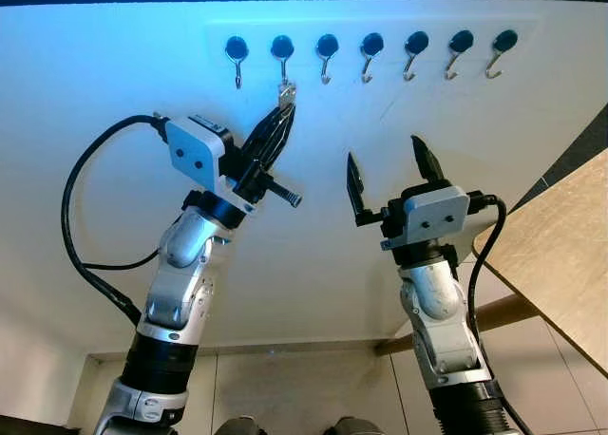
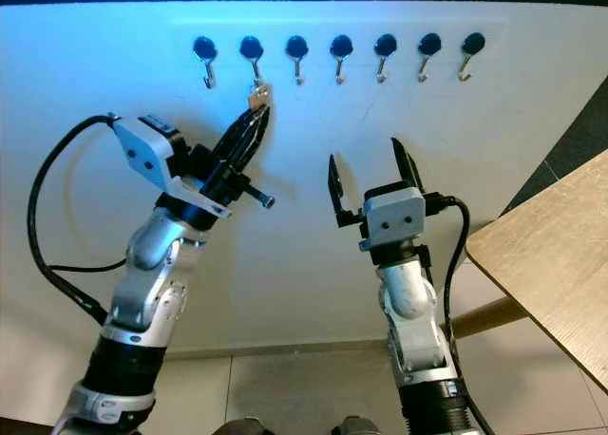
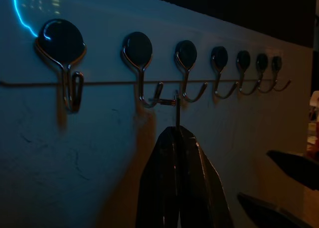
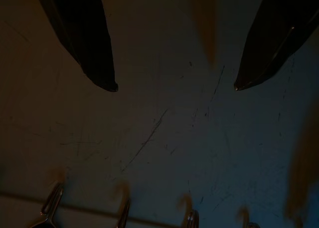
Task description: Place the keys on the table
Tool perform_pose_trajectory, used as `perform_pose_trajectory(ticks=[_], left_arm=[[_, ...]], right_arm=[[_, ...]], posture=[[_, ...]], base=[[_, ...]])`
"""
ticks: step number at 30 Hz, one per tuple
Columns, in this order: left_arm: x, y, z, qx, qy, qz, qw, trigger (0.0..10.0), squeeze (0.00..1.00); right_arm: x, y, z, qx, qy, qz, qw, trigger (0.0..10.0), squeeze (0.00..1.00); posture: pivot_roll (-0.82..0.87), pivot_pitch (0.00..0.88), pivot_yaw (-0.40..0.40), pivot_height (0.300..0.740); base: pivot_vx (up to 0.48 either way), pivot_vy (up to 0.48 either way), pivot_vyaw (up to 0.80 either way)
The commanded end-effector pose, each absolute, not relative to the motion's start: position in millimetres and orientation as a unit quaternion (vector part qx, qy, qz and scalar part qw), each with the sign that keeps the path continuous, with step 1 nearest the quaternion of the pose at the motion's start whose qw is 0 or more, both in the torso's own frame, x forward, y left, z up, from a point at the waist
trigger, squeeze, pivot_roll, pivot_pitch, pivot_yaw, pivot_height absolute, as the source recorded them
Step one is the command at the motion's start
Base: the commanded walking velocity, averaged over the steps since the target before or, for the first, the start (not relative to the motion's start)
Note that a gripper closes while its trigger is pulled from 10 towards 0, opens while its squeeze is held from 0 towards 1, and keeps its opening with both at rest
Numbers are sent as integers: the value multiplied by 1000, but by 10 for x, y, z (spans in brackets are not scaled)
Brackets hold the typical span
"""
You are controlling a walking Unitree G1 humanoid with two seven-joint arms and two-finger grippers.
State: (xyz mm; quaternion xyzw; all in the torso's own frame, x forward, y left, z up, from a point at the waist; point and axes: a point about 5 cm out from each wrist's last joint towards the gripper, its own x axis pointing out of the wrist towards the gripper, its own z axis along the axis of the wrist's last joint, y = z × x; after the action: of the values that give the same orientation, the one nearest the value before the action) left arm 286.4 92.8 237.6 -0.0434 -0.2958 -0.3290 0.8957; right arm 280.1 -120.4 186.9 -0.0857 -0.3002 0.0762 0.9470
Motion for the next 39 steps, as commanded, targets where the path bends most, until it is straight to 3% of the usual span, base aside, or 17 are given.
perform_pose_trajectory(ticks=[1,39], left_arm=[[2814,882,2417,-43,-301,-349,886,10000,0],[2904,897,2664,-71,-294,-377,875,10000,0]], right_arm=[[2802,-1209,1832,-84,-289,79,950,10000,0],[2799,-1213,1828,-85,-288,77,951,10000,0]], posture=[[9,97,-13,740],[6,97,-7,740]], base=[[0,0,0],[0,0,0]])
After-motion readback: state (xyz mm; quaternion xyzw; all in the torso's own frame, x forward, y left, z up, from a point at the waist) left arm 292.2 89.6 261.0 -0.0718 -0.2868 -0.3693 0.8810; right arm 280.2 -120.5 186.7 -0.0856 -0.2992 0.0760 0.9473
